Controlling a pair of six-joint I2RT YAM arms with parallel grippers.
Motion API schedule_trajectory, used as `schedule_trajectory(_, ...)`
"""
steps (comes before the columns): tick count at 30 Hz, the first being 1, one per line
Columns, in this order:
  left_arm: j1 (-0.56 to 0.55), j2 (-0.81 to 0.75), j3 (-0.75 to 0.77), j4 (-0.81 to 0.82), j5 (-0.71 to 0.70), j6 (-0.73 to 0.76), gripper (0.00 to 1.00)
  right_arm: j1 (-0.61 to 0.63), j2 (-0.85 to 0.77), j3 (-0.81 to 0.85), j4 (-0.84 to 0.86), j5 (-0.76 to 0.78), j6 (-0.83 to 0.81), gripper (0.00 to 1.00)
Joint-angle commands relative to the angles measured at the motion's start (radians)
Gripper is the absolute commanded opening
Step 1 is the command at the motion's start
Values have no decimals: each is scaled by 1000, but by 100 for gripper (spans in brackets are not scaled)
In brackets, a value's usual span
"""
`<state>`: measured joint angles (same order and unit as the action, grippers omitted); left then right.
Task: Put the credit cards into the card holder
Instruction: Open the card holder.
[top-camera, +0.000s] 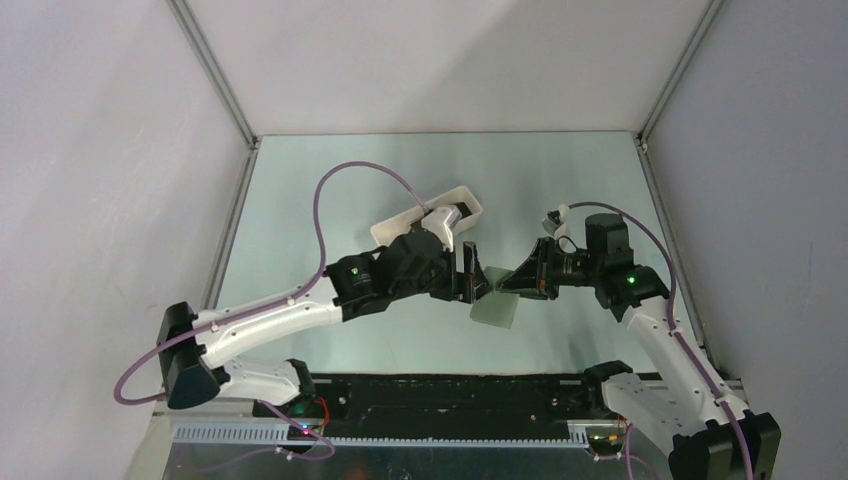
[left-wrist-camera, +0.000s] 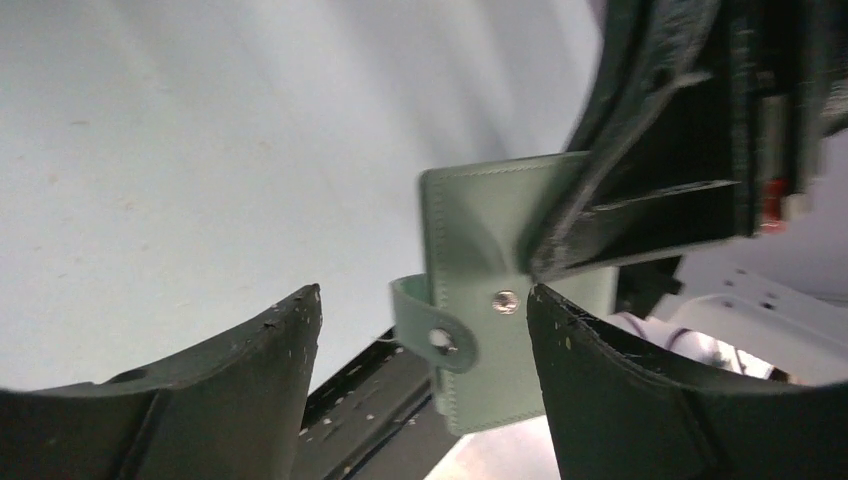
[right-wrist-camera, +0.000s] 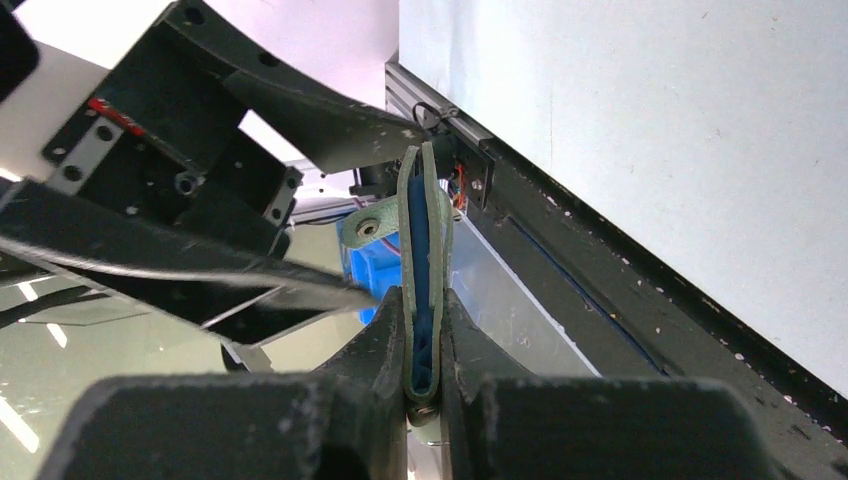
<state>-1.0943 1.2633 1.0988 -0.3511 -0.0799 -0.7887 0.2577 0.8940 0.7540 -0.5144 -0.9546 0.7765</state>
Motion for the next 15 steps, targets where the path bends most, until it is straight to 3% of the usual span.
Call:
schedule_trajectory(1, -6, 16, 28, -114, -87, 52, 77, 3, -2, 42, 13, -9, 5, 0)
schedule_trajectory(3, -6, 12, 25, -126, -98, 56, 67, 2, -3, 42, 14, -11, 7, 0)
schedule_trajectory(8, -6, 6, 24, -125, -114, 49, 16, 4, -3, 42, 25, -16, 10, 0)
schedule_trajectory(10, -6, -5, 23, -124, -133, 44, 2, 4, -2, 42, 22, -18, 4, 0)
schedule_trajectory(13, -2, -28, 22, -123, -153, 44, 0, 5, 4, 42, 12, -10, -24, 1)
schedule_trajectory(15, 0, -53, 14, -125, -178, 42, 0, -3, 8, 42, -13, 23, -56, 23)
